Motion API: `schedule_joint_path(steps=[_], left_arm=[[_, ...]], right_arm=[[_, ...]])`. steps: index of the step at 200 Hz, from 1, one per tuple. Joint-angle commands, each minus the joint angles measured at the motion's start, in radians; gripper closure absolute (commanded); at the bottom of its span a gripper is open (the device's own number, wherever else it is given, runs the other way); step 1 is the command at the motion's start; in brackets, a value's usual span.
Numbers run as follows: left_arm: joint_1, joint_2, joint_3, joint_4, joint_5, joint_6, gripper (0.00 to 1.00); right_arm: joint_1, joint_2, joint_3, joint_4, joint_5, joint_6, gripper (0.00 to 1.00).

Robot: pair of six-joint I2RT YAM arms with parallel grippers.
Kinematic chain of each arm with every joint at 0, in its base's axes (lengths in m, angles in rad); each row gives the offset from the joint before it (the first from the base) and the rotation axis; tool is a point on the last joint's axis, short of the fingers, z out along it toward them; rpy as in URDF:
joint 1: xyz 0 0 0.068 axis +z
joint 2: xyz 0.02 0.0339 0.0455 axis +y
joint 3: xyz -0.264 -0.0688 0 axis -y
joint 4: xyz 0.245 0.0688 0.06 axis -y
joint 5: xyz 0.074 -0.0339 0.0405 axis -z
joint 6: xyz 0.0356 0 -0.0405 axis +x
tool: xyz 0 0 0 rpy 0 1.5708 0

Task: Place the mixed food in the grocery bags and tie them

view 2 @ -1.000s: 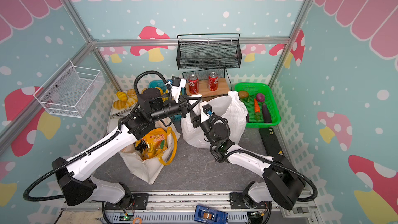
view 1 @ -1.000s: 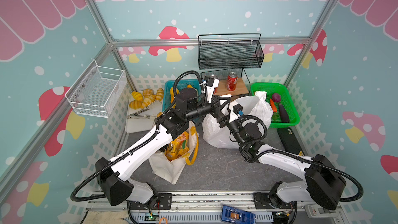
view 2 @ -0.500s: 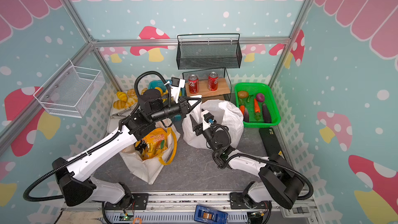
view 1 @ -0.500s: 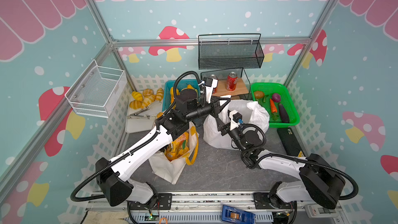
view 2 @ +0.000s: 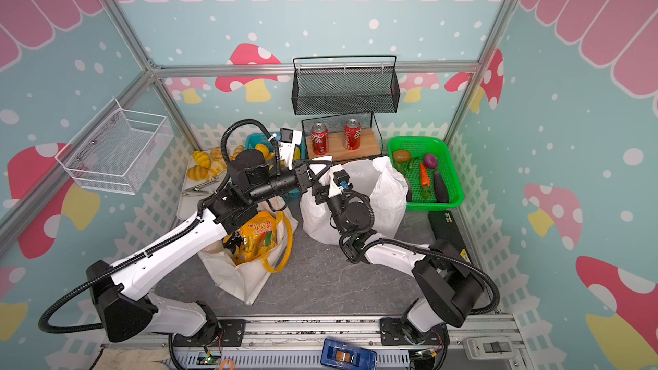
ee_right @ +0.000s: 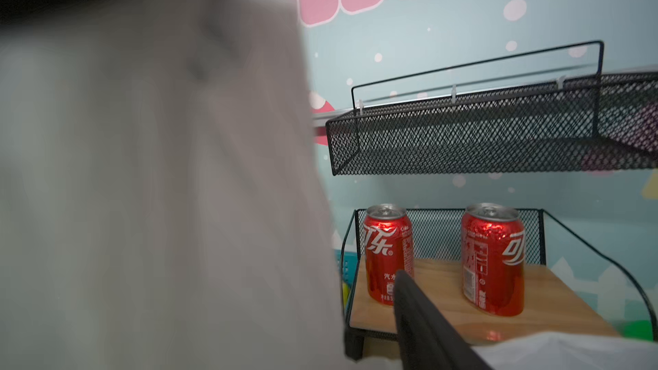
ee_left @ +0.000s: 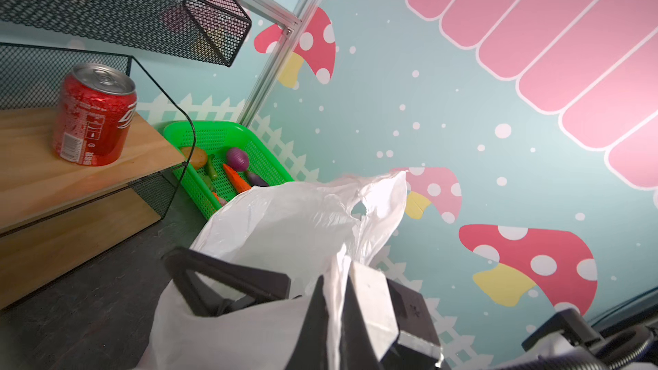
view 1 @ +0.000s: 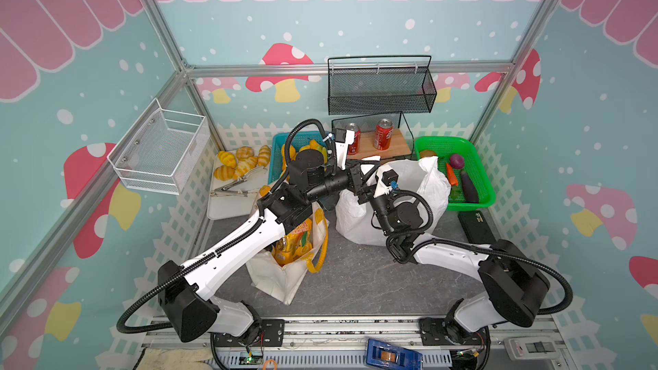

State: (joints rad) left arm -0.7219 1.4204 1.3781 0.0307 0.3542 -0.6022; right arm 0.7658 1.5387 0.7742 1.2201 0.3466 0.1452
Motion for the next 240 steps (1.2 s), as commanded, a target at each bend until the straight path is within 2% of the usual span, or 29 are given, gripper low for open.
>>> schedule_joint_path(steps=[1,28,55,85,118,132,165,196,240], left_arm=[[-0.013,-0.042,-0.013,0.057,0.017,-0.086,1.0],[0.002,-0.057,-0.02,0.066,0.006,-0.109,1.0],[0.022,-0.06,-0.023,0.067,0.005,-0.115,1.0],[0.033,-0.058,-0.025,0.074,0.011,-0.129,1.0],[0.033,-0.059,-0.034,0.09,0.023,-0.155,1.0],[0.033,-0.062,-0.039,0.088,0.023,-0.156,1.0],[0.042,-0.06,-0.042,0.078,0.018,-0.144,1.0],[0.072,-0.059,-0.042,0.05,0.009,-0.115,1.0],[0.128,-0.059,-0.027,0.001,0.025,-0.082,1.0]], right_arm=[[0.001,0.063,-0.031,0.052,0.05,0.007,0.5],[0.001,0.086,-0.13,0.102,0.035,0.04,0.63],[0.002,0.071,-0.175,0.097,0.025,0.04,0.65],[0.001,0.064,-0.181,0.082,0.013,0.025,0.53],[0.0,0.095,-0.16,0.062,0.025,0.025,0.5],[0.0,0.095,-0.159,0.062,-0.003,0.008,0.48],[-0.008,0.02,-0.176,0.034,-0.084,-0.056,0.34],[-0.014,-0.127,-0.181,-0.133,-0.164,-0.114,0.21],[-0.016,-0.329,-0.036,-0.615,-0.317,-0.212,0.14]])
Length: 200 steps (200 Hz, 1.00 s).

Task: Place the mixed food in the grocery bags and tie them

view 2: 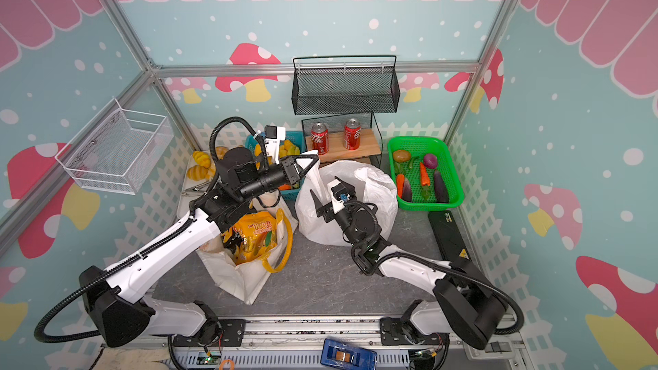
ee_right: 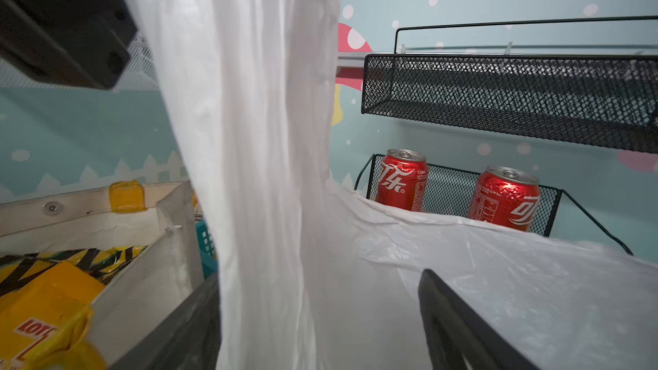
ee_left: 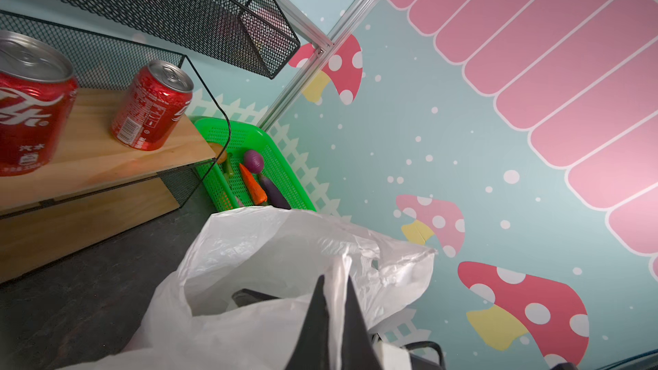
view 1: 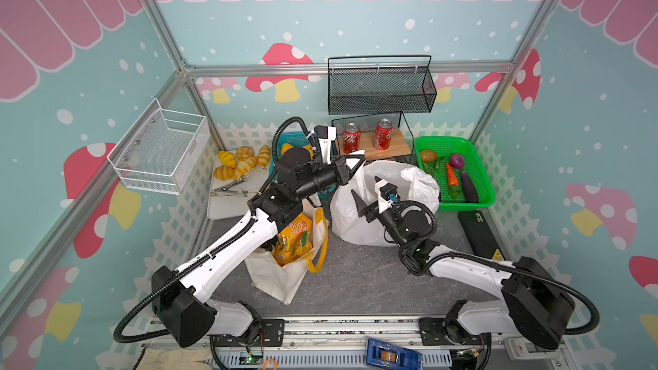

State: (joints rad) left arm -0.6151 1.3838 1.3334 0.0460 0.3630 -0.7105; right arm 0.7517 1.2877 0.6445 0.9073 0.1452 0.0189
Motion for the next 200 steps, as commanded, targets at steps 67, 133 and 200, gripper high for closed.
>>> schedule_joint_path(steps=[67,133,200], left_arm=[[0.064,-0.02,0.042,-0.069,0.017,0.066,1.0],[0.072,-0.027,0.055,-0.116,0.01,0.095,1.0],[0.08,-0.026,0.055,-0.127,0.014,0.108,1.0]], right_arm=[[-0.002,-0.226,0.484,-1.011,-0.341,-0.213,0.15],[-0.19,-0.326,0.611,-1.289,-0.375,-0.176,0.16],[-0.35,-0.429,0.511,-1.366,-0.419,-0.137,0.16]])
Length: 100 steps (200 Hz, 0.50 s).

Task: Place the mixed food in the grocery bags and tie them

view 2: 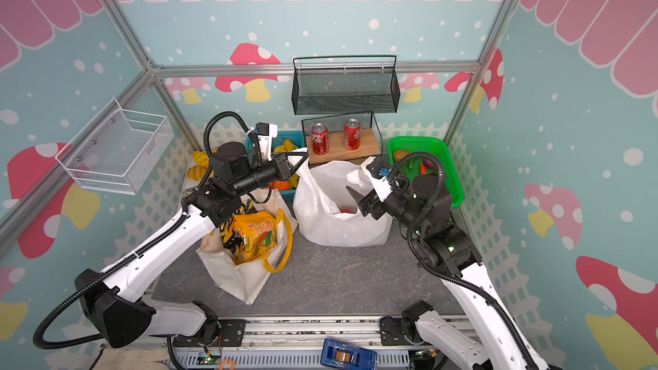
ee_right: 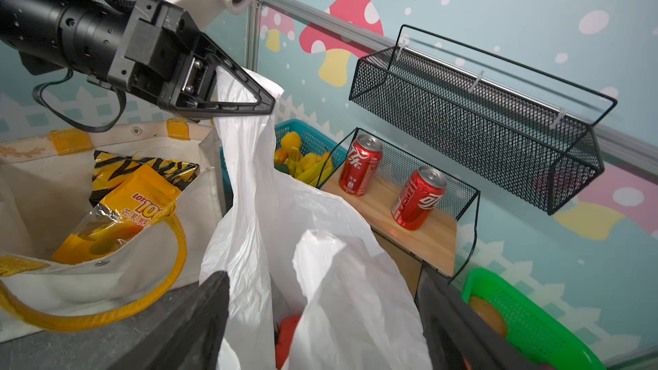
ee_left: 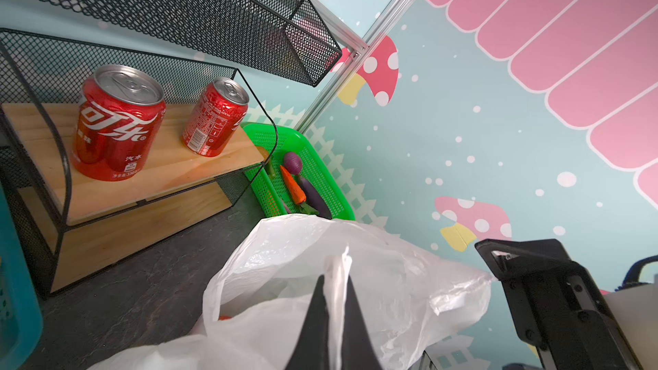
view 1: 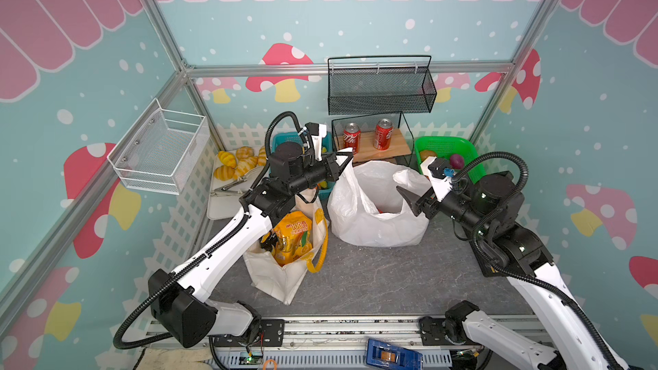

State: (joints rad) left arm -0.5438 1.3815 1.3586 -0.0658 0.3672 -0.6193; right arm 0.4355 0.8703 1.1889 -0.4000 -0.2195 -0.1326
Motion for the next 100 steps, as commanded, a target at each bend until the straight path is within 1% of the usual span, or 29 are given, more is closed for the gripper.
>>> schedule_joint_path(steps=[1,16,28,40,64,74,88,100], left_arm=[[0.01,-0.023,0.03,-0.015,0.01,0.016,1.0],[0.012,-0.021,0.028,-0.017,0.01,0.016,1.0],[0.014,-0.021,0.027,-0.016,0.011,0.017,1.0],[0.015,-0.022,0.024,-0.016,0.009,0.019,1.0],[0.017,-0.029,0.02,-0.022,-0.008,0.035,1.0],[0.019,-0.036,0.017,-0.029,-0.021,0.051,0.95],[0.019,-0.055,0.006,-0.031,-0.038,0.079,0.84],[0.02,-0.08,-0.015,-0.029,-0.068,0.106,0.67]], right_arm=[[-0.034,-0.012,-0.035,-0.06,-0.056,0.014,0.16],[-0.067,-0.009,-0.071,-0.067,-0.086,0.017,0.17],[-0.091,-0.002,-0.097,-0.057,-0.108,0.025,0.21],[-0.101,0.005,-0.121,-0.03,-0.107,0.043,0.32],[-0.109,0.014,-0.177,0.076,-0.143,0.068,0.59],[-0.11,0.014,-0.197,0.123,-0.16,0.078,0.69],[-0.118,0.014,-0.218,0.171,-0.172,0.092,0.76],[-0.129,0.011,-0.236,0.207,-0.201,0.107,0.81]])
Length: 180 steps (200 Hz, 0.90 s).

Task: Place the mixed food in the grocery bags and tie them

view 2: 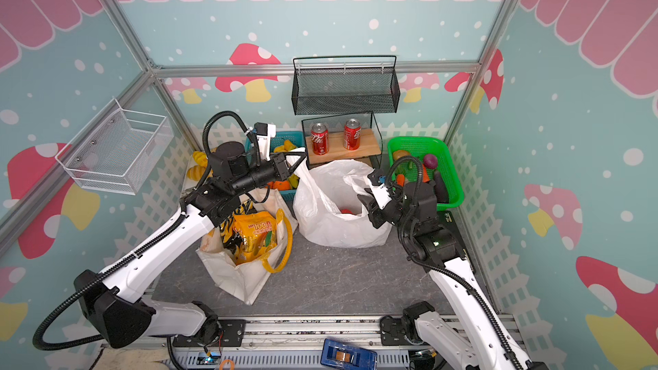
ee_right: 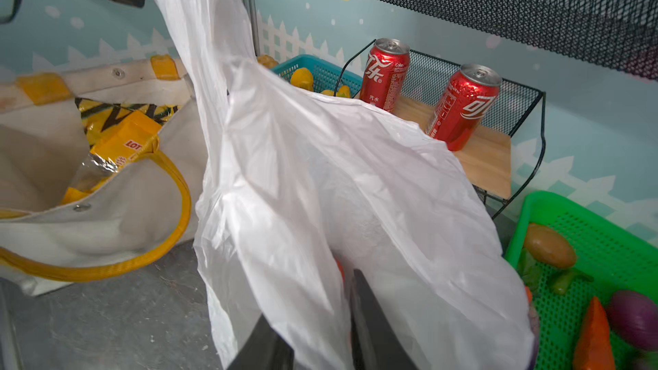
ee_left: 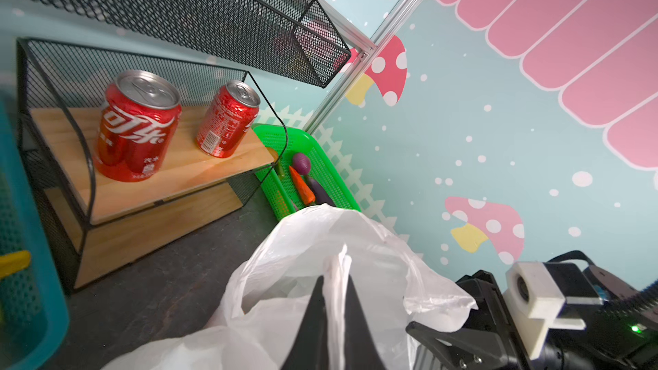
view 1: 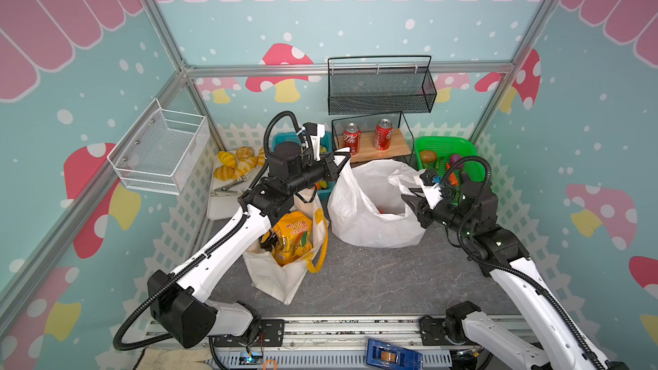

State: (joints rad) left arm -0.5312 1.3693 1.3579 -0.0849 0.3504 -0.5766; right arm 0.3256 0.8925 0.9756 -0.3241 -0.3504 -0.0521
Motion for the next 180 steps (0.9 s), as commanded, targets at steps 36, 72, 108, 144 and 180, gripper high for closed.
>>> schedule_joint_path(steps=[36,72,108,144,180], left_arm=[[0.008,-0.216,-0.174,0.047,-0.172,0.158,0.34],[-0.004,-0.374,-0.326,0.127,-0.057,0.291,0.34],[-0.199,-0.369,-0.289,0.017,0.089,0.534,0.36],[-0.319,-0.151,-0.101,-0.034,0.072,0.631,0.36],[-0.306,0.064,0.112,-0.044,0.094,0.665,0.32]], right_arm=[[-0.066,-0.03,-0.061,0.23,-0.178,0.09,0.93],[-0.128,-0.021,-0.079,0.305,-0.288,0.161,0.99],[-0.194,-0.013,-0.118,0.411,-0.401,0.269,1.0],[-0.218,-0.026,-0.15,0.459,-0.451,0.303,1.0],[-0.241,-0.04,-0.177,0.502,-0.498,0.344,1.0]])
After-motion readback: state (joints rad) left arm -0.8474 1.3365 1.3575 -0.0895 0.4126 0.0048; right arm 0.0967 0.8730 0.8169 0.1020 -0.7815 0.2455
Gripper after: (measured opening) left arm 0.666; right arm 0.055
